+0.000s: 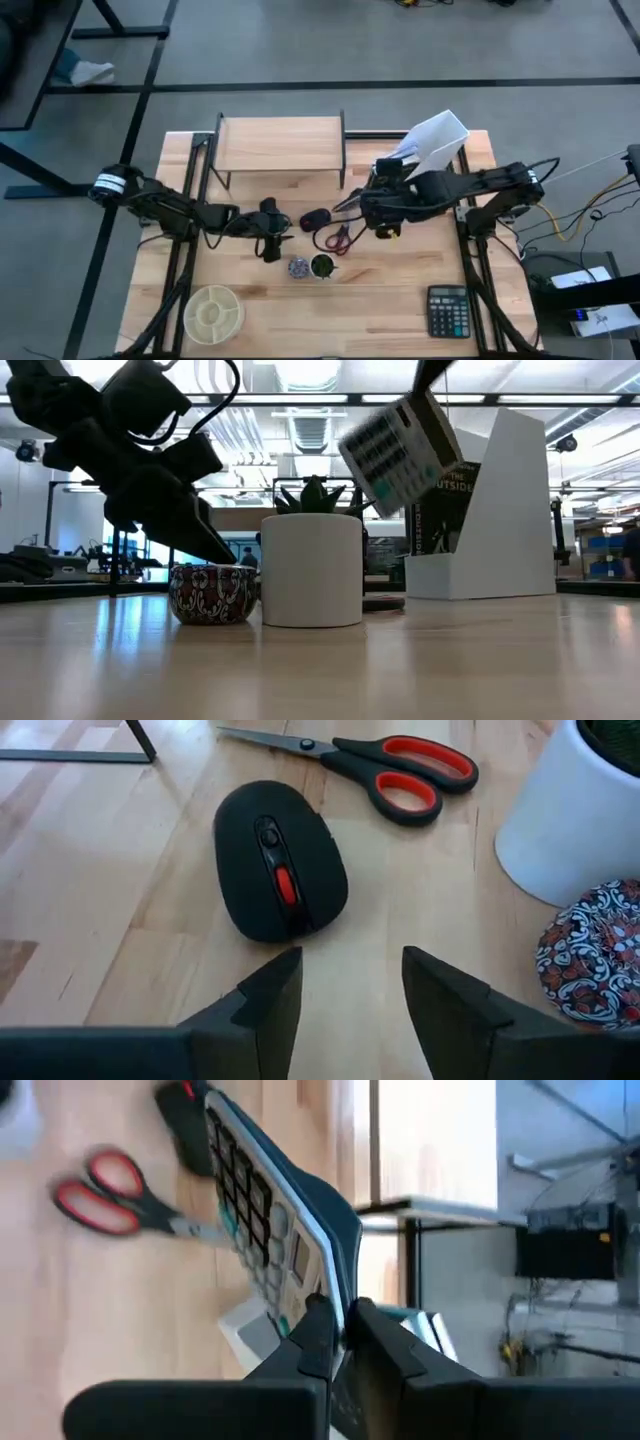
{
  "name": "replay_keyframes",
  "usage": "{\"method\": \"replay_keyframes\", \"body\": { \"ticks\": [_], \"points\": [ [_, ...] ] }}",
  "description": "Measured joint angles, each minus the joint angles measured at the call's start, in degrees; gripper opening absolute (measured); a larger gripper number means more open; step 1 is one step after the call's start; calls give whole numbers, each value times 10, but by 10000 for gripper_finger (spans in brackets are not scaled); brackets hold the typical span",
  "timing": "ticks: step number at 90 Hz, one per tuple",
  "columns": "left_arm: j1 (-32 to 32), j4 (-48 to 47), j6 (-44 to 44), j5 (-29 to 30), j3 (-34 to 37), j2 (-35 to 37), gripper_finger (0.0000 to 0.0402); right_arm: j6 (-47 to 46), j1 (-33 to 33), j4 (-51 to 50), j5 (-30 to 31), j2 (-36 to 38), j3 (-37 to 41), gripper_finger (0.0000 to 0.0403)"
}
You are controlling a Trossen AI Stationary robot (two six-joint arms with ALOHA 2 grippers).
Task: Stock shelves
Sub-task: Remove the white calculator from the white file holder
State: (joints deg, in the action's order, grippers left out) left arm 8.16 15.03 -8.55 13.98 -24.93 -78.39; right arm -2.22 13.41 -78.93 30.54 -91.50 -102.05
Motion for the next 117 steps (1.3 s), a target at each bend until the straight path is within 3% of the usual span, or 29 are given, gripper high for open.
{"method": "replay_keyframes", "body": {
  "ticks": [26,61,91,117],
  "points": [
    [0,0,-4,0,0,0,170,-101,24,-22,-195,0,-5,7],
    [0,0,-16,0,0,0,157,-160,61,12,-391,0,120,7],
    [0,0,-19,0,0,0,140,-142,76,117,-482,-9,213,7],
    [0,0,-18,0,0,0,148,-61,80,138,-541,-79,232,7]
  ]
}}
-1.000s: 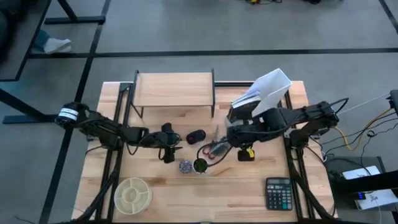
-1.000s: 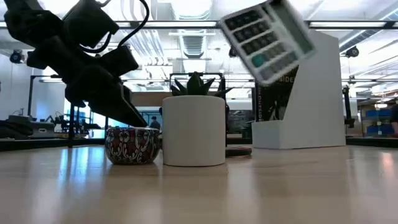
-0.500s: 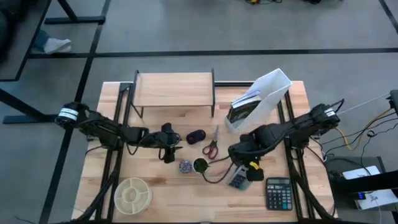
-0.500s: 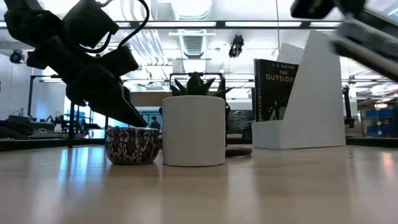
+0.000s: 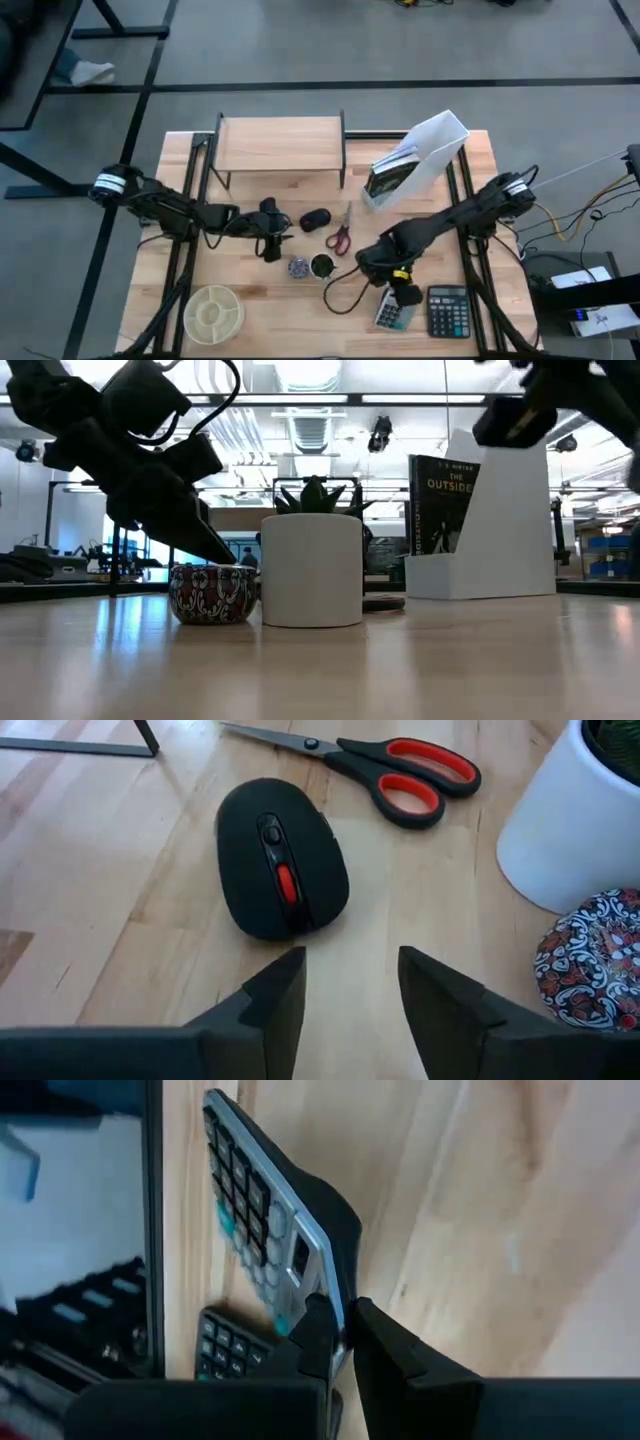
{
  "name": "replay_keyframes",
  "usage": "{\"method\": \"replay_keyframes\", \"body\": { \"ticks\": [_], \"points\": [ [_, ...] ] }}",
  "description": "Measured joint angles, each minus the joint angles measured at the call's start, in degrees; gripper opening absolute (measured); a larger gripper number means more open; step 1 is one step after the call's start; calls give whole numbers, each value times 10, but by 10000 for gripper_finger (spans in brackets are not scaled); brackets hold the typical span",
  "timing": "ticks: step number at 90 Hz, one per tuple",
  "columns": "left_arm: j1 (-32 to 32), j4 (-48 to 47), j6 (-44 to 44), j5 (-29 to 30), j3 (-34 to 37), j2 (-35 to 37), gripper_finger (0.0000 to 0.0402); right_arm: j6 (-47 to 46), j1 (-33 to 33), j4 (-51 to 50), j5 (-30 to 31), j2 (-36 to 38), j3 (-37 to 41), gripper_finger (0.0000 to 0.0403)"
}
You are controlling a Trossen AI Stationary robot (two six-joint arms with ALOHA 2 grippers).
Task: Stock shelves
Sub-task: Remove the white calculator from the white file holder
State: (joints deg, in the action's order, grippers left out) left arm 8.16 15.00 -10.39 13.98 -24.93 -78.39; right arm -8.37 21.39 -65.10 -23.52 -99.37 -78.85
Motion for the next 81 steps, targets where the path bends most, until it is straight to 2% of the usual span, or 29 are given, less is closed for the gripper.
{"method": "replay_keyframes", "body": {
  "ticks": [31,51,81],
  "points": [
    [0,0,3,0,0,0,165,82,1,1,-6,-104,-2,7],
    [0,0,3,0,0,0,171,84,0,-4,-3,-151,-5,14],
    [0,0,3,0,0,0,155,42,0,-36,43,-140,-4,62]
  ]
}}
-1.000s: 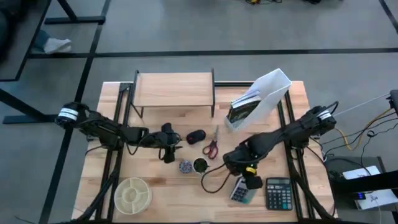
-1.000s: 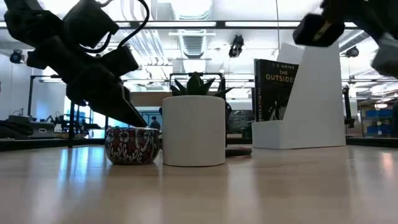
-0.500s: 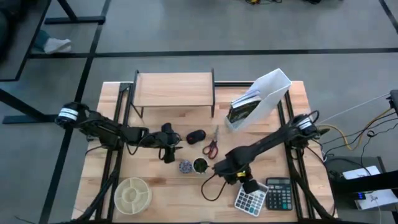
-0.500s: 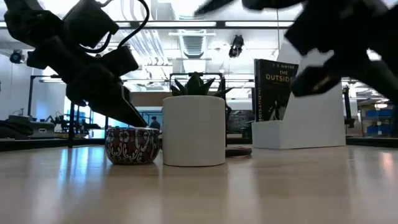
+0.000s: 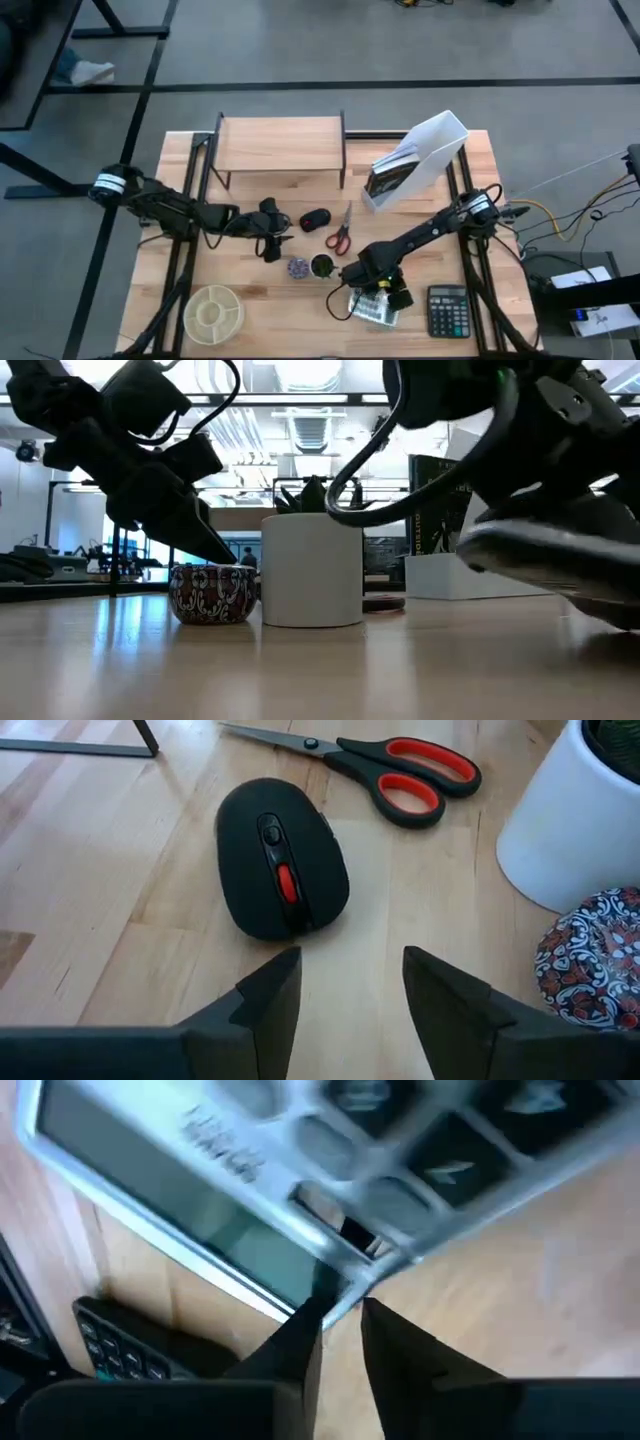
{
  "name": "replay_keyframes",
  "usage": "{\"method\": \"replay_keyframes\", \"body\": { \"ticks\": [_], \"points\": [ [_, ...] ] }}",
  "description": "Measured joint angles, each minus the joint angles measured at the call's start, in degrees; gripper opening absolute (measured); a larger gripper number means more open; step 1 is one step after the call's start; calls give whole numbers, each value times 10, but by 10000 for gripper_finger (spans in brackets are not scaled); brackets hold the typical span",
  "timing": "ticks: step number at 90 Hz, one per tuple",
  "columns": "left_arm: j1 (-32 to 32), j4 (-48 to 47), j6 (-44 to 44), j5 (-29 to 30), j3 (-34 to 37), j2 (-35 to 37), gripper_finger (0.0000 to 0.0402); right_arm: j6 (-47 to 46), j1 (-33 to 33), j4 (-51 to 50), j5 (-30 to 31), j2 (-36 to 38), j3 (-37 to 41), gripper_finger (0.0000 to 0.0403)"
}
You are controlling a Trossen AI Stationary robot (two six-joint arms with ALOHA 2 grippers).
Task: Stock shelves
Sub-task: Remove the white calculator from the white file holder
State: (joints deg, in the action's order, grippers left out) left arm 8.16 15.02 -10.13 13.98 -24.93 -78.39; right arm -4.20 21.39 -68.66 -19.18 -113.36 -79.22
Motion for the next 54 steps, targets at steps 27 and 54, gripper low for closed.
{"method": "replay_keyframes", "body": {
  "ticks": [27,54],
  "points": [
    [0,-1,0,0,0,0,142,-54,1,-87,13,37,0,96],
    [0,-1,-6,0,0,0,144,-116,6,37,15,59,0,106]
  ]
}}
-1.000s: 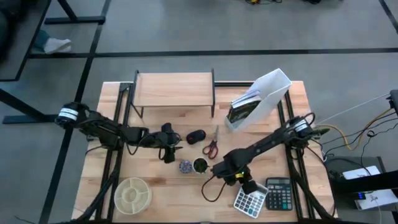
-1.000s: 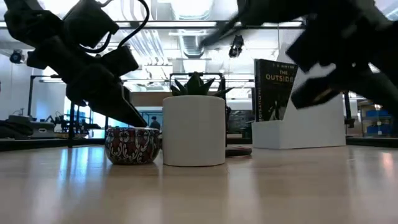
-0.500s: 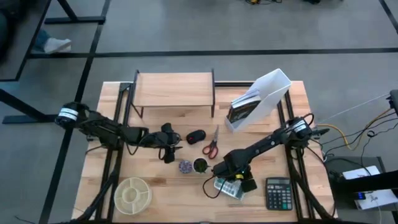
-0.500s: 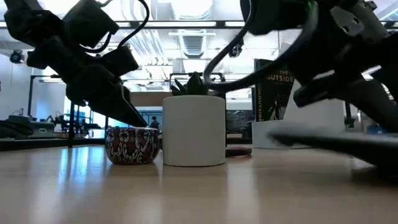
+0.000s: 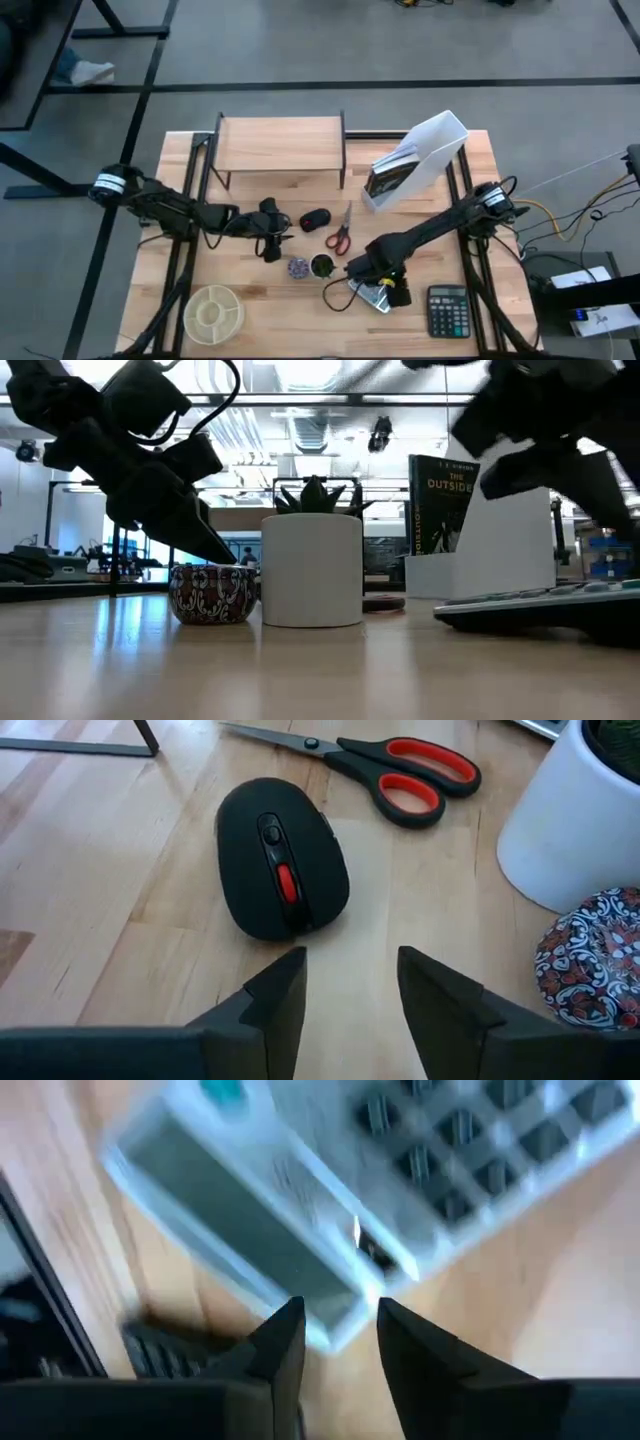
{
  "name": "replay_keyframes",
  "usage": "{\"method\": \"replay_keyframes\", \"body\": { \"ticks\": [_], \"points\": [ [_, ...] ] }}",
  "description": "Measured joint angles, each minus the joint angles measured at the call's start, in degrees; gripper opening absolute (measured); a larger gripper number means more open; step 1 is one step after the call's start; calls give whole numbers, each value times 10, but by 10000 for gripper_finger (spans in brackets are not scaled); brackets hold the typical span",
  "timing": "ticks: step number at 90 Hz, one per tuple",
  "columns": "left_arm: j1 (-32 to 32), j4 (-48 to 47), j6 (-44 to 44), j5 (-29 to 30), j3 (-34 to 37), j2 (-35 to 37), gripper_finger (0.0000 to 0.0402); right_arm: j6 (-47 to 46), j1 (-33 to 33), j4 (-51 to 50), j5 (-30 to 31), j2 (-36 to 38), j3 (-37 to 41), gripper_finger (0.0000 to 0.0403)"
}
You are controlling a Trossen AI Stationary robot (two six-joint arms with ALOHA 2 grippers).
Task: Stock shelves
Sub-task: Remove the white calculator from the white file holder
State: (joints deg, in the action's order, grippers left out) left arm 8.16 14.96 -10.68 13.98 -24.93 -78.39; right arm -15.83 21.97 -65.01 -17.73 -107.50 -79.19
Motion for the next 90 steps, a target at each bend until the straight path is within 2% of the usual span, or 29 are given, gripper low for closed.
{"method": "replay_keyframes", "body": {
  "ticks": [27,49,65,76,84,90],
  "points": [
    [0,-1,-6,0,12,0,160,-44,31,21,-1,-13,7,64],
    [0,0,-9,0,14,0,168,-133,78,24,-2,-13,15,33],
    [0,0,-14,0,14,0,169,-193,112,23,-10,-13,15,23],
    [0,0,-17,0,14,0,163,-220,129,23,-49,-12,15,25],
    [0,0,-19,0,14,0,158,-232,132,21,-73,-12,12,24],
    [0,0,-19,0,14,0,154,-231,126,21,-65,-9,0,20]
  ]
}}
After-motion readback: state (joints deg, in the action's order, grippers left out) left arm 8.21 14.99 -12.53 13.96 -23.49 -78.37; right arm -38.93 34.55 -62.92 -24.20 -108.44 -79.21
